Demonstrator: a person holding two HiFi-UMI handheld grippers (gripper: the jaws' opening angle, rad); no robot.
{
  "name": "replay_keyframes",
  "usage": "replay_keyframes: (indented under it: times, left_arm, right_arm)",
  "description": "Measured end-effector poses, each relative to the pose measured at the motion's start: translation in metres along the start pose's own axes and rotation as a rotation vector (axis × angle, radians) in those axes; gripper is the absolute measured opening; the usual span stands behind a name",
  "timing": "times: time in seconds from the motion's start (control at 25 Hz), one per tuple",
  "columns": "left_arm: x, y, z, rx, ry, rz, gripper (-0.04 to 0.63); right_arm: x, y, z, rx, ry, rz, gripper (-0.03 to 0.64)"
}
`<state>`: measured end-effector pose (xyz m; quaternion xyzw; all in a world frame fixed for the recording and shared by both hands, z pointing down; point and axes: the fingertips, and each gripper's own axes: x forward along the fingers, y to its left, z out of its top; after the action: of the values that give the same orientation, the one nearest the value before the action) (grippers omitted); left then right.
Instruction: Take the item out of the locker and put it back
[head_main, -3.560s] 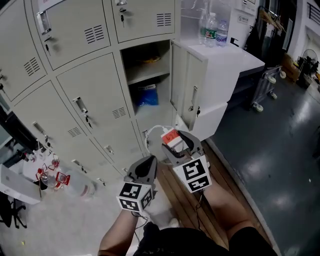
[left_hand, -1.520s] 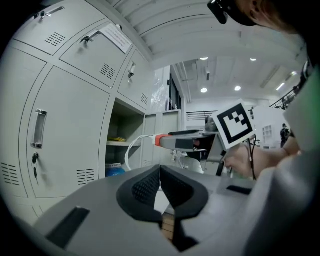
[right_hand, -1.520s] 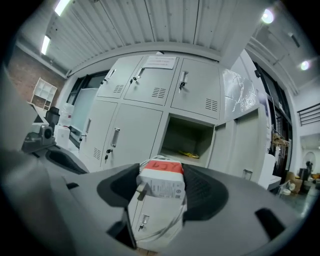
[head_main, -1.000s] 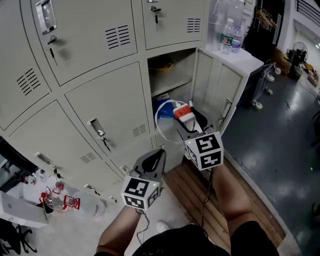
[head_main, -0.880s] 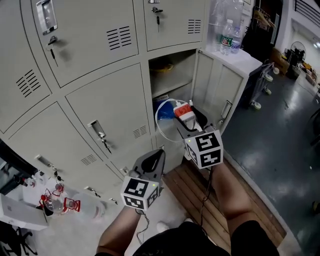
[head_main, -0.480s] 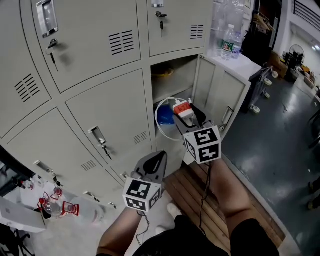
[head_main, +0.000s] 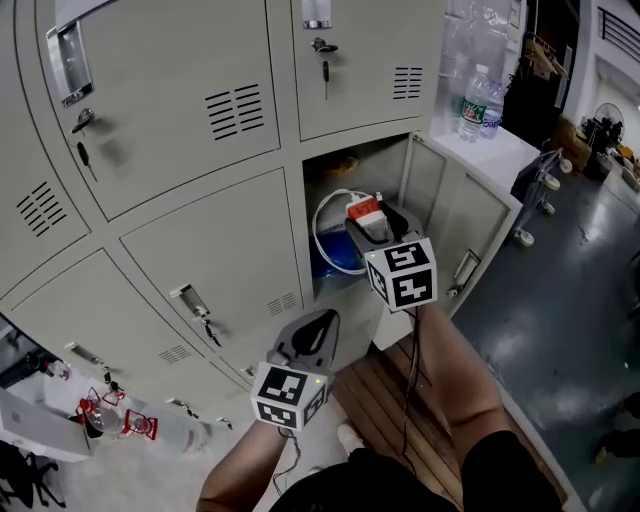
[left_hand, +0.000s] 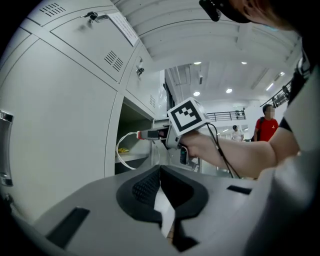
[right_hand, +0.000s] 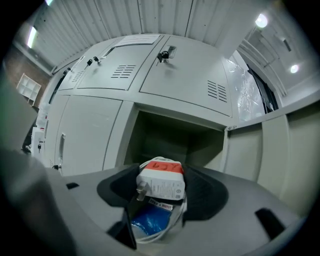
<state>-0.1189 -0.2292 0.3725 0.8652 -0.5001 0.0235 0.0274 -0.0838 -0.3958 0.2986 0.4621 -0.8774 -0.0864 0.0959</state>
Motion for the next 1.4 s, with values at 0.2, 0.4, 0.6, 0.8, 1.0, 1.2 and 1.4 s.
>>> replay_keyframes:
  times: [0.2, 0.4, 0.6, 0.8, 1.0, 1.2, 1.4]
  left_arm:
    - [0.031, 0.015, -0.002, 0.001, 0.008, 0.022, 0.006]
    - [0.06, 0.03, -0.007, -0.004, 0.022, 0.039, 0.006]
    - [0.082, 0.048, -0.011, -0.005, 0.032, 0.061, 0.006]
    - [0.1, 0.061, -0.01, -0.007, 0.034, 0.077, 0.006]
    - [0.114, 0.069, -0.007, -0.009, 0.03, 0.088, 0.006]
    - [0.125, 0.07, -0.004, -0.008, 0.023, 0.087, 0.006]
    - [0.131, 0.069, -0.003, -0.007, 0.021, 0.088, 0.006]
  right_arm:
    - [0.043, -0.017, -0.003, -0.003, 0.003, 0.026, 0.273]
    - [0.087, -0.028, -0.007, 0.007, 0.014, 0.064, 0.273]
    - [0.126, -0.033, -0.01, 0.009, 0.023, 0.094, 0.273]
    - [0.159, -0.034, -0.016, -0.004, 0.054, 0.118, 0.275]
    - [0.181, -0.034, -0.029, -0.029, 0.102, 0.141, 0.274]
    - [0.193, -0.033, -0.041, -0.065, 0.152, 0.163, 0.275]
    - [0.201, -0.033, -0.054, -0.091, 0.206, 0.18, 0.275]
